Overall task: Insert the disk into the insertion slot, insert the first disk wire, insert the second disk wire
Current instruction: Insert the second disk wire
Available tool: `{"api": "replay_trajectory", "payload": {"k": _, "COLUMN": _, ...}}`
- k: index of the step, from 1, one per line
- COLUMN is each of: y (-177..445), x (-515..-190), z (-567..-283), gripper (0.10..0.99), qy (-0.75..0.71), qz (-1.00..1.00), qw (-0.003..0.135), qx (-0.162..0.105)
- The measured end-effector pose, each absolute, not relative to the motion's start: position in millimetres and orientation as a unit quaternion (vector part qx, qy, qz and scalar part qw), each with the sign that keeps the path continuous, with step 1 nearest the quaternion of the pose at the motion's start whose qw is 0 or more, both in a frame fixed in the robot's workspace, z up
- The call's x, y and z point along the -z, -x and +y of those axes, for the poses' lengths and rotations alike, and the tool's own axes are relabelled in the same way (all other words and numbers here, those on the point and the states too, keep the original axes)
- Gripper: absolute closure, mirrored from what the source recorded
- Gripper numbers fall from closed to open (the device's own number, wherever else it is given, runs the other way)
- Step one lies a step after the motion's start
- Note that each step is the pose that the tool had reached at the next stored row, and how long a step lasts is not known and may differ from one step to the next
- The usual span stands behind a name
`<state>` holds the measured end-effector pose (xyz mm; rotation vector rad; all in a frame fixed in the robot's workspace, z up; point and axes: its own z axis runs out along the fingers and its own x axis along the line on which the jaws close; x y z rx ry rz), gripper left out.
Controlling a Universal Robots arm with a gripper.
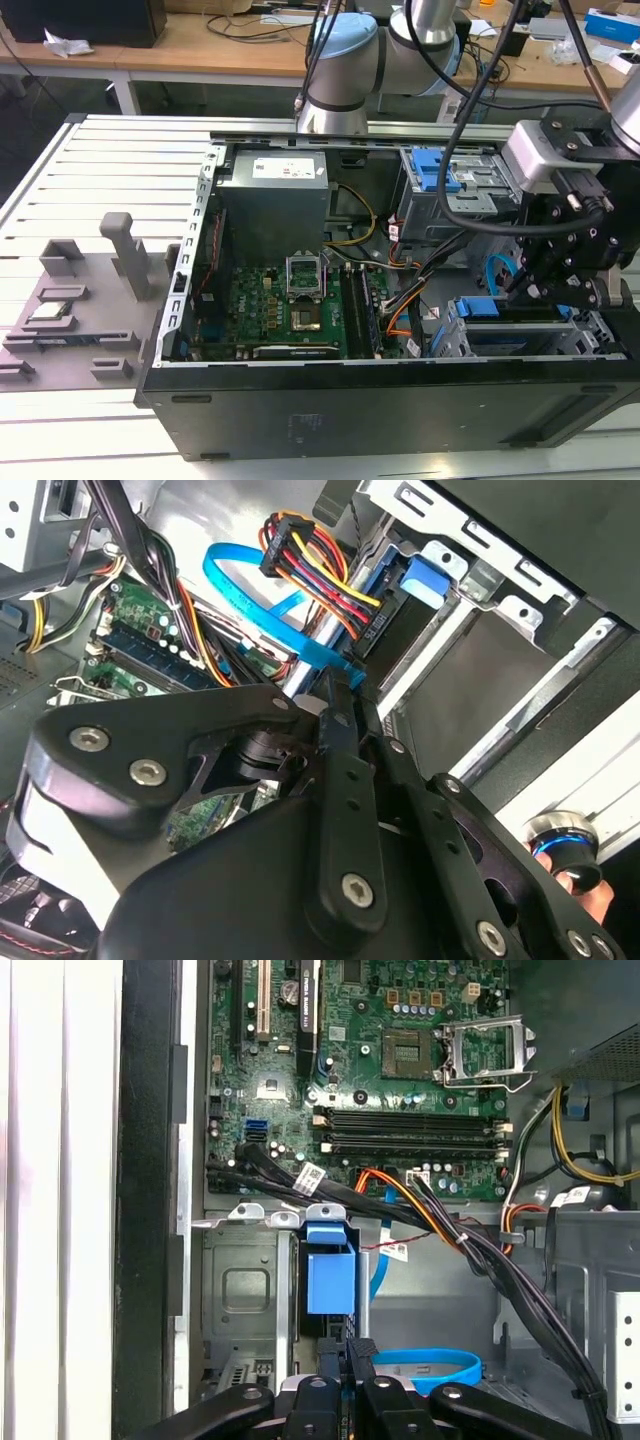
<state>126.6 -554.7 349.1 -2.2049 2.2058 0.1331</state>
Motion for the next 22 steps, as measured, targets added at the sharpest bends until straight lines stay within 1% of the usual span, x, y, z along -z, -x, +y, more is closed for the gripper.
{"api": "replay_trajectory", "payload": {"k": 18, "y": -127, "x": -343, "z": -552, "gripper": 0.929, "qy": 0.708, "qz": 0.704, "qw": 0.01, "qx": -0.043}}
{"api": "replay_trajectory", "payload": {"k": 19, "y": -127, "x": -343, "z": -551, "gripper": 0.918, "qy": 0.708, "qz": 0.704, "qw": 0.01, "qx": -0.043}}
{"api": "replay_trajectory", "payload": {"k": 20, "y": -127, "x": -352, "z": -551, "gripper": 0.851, "qy": 0.708, "qz": 0.704, "qw": 0.01, "qx": -0.043}}
{"api": "replay_trajectory", "payload": {"k": 22, "y": -127, "x": -363, "z": -549, "gripper": 0.851, "qy": 0.708, "qz": 0.704, "qw": 0.01, "qx": -0.043}}
